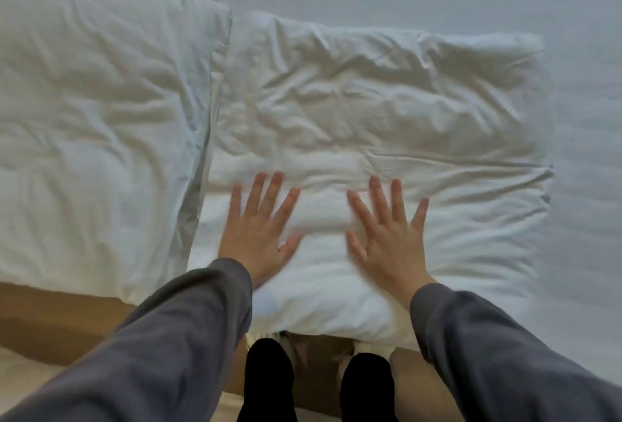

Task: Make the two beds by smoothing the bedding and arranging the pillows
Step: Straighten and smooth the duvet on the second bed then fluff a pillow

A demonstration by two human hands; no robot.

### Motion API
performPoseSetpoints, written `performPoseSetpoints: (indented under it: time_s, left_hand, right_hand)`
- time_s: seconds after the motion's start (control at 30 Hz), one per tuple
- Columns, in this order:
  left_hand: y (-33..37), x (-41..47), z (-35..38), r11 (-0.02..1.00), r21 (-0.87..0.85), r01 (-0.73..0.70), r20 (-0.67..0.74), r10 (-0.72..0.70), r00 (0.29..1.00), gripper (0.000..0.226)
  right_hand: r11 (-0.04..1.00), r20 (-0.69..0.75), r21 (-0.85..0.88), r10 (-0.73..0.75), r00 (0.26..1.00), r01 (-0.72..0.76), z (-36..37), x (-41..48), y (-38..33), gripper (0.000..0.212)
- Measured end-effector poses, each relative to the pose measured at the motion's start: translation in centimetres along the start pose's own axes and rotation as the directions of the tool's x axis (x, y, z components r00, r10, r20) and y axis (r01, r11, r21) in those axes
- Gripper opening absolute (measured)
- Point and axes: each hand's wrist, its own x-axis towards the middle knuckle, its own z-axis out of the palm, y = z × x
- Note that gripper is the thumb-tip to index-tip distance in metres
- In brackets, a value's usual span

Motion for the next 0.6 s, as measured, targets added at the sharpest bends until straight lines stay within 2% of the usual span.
performPoseSetpoints:
  time_s: [0.13, 0.27, 0.37, 0.5, 0.6]
  left_hand:
    - [-3.0, -3.4, 3.7, 0.984, 0.003, 0.180, 0.079, -0.180, 0.981, 0.074]
    - [-3.7, -6.2, 0.2, 0.993, -0.060, 0.106, 0.015, -0.105, 0.994, 0.071]
    - [-6.8, -9.8, -3.5, 0.978, -0.052, 0.201, -0.030, -0.203, 0.979, 0.071]
    - [-13.6, -15.4, -5.3, 0.874, -0.087, 0.478, 0.030, -0.478, 0.878, 0.065]
    - [-19.0, -18.0, -4.8, 0.807, -0.085, 0.585, 0.133, -0.572, 0.809, 0.068]
  right_hand:
    - [0.997, 0.042, -0.073, 0.042, 0.998, -0.039, 2.6, -0.4, -0.8, 0.068]
    - [0.995, 0.106, -0.096, 0.048, 0.993, -0.038, -0.6, -1.9, -2.9, 0.069]
    - [0.996, 0.139, -0.046, -0.066, 0.988, 0.073, -4.9, -2.7, -7.6, 0.069]
    - [0.981, 0.125, 0.032, -0.193, 0.973, 0.191, -9.8, -1.7, -16.1, 0.069]
    - [0.970, 0.169, 0.137, -0.222, 0.960, 0.200, -11.7, -0.6, -22.6, 0.071]
